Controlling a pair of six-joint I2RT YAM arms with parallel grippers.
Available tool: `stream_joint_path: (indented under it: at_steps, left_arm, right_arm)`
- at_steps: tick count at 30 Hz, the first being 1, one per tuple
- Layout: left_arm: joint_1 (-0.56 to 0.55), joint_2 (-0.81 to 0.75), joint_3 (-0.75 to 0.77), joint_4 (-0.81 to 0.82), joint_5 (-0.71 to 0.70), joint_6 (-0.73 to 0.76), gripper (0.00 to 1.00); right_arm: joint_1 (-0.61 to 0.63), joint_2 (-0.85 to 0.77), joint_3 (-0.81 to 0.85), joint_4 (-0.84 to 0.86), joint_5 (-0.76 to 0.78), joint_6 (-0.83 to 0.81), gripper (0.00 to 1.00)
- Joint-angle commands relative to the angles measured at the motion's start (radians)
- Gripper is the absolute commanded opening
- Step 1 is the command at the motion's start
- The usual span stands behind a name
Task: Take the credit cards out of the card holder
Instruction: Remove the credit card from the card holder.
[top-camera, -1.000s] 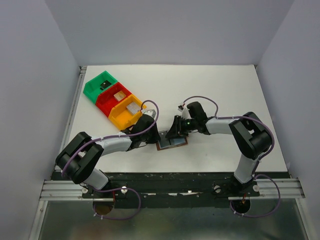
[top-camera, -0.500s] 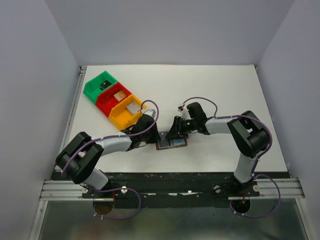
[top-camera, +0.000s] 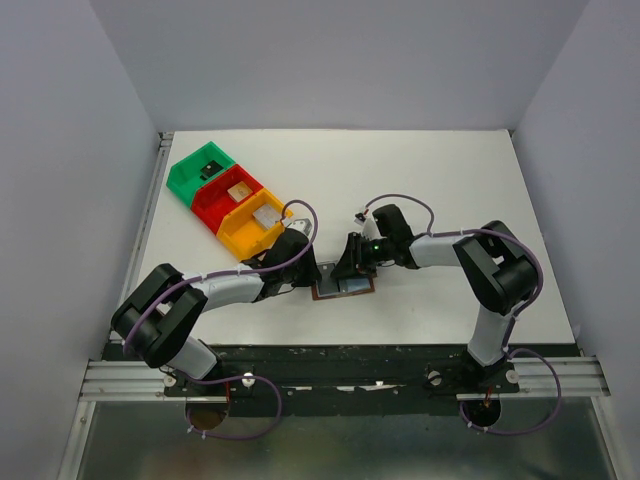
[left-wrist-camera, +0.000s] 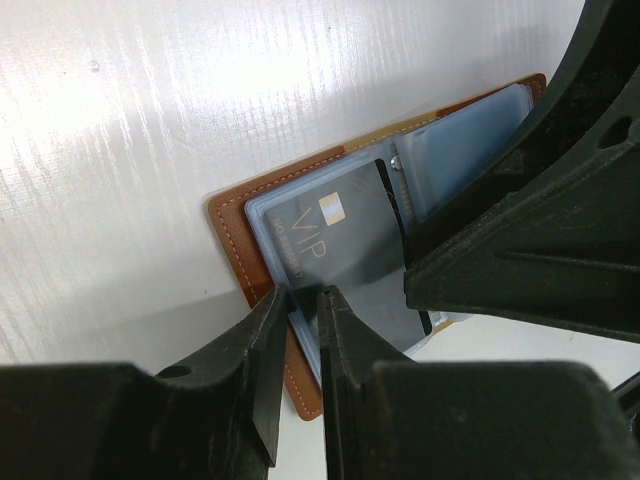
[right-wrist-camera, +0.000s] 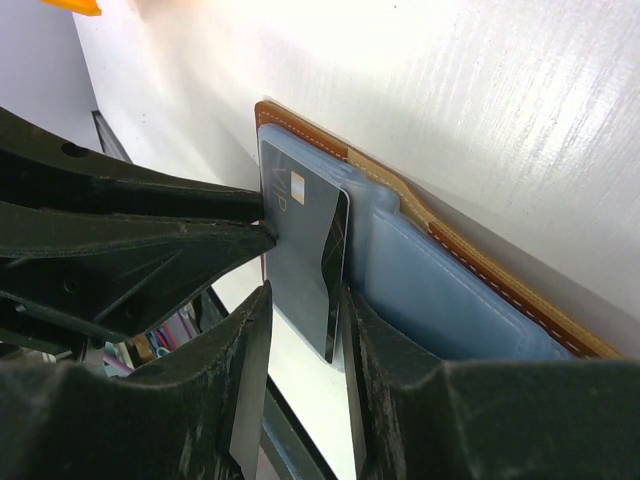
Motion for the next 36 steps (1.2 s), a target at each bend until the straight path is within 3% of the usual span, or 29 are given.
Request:
stream_joint_path:
  at_steps: [1, 6, 21, 36]
  left_arm:
    - [-0.009, 0.003, -0.025, -0.008, -0.017, -0.012, 0.29]
    - [-0.009, -0.012, -0.037, -0.009, -0.018, -0.018, 0.29]
    - [-0.01, -0.04, -0.058, -0.005, -0.053, -0.024, 0.27]
    - [-0.009, -0.035, -0.055, -0.017, -0.066, -0.029, 0.25]
  right_arm:
    - [0.006, 0.039, -0.003, -0.034, 0.016, -0.029, 0.4]
    - [0.006, 0.027, -0.016, -0.014, 0.022, -0.021, 0.23]
    - [0.004, -0.016, -0.032, -0.018, 0.028, -0.029, 0.0]
    - [0.004, -0.057, -0.029, -0.112, 0.091, -0.072, 0.01]
